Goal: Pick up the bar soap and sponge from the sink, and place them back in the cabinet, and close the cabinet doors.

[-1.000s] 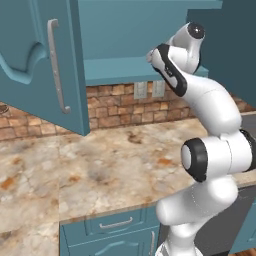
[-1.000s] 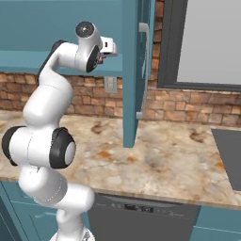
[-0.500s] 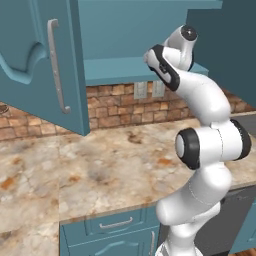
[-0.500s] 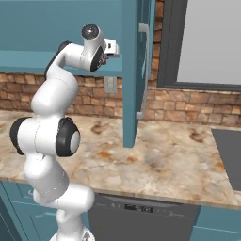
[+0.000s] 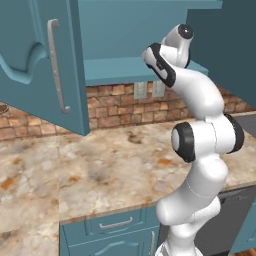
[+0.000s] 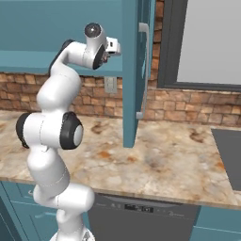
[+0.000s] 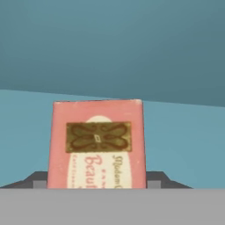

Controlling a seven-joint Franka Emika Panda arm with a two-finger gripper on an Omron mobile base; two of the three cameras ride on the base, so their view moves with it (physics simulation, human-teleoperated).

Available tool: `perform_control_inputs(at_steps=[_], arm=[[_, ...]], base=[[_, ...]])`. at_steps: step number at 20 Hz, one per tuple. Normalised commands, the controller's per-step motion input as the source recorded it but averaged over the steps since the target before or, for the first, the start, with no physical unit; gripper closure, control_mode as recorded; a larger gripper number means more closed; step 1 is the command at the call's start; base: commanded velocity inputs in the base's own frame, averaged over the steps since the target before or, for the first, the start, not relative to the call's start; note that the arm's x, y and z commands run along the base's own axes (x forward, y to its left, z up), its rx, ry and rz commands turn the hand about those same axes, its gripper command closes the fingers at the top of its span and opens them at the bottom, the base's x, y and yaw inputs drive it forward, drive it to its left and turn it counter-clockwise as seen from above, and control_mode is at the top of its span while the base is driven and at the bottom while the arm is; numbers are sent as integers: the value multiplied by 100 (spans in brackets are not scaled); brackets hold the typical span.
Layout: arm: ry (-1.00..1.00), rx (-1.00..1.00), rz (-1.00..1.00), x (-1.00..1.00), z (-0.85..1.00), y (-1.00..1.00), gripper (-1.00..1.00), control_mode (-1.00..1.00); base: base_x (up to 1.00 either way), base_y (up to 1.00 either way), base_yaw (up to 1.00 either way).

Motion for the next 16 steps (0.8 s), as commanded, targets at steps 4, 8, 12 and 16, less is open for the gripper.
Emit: perform_control_inputs(at_steps=[4, 8, 12, 16], arm=[[1, 0, 0, 7, 0, 0, -100, -100], [0, 0, 0, 4, 0, 0, -100, -100], [0, 0, 0, 0, -1, 0, -100, -100], [0, 0, 0, 0, -3, 0, -100, -100]], base=[[0, 0, 0], [0, 0, 0], [0, 0, 0], [0, 0, 0]])
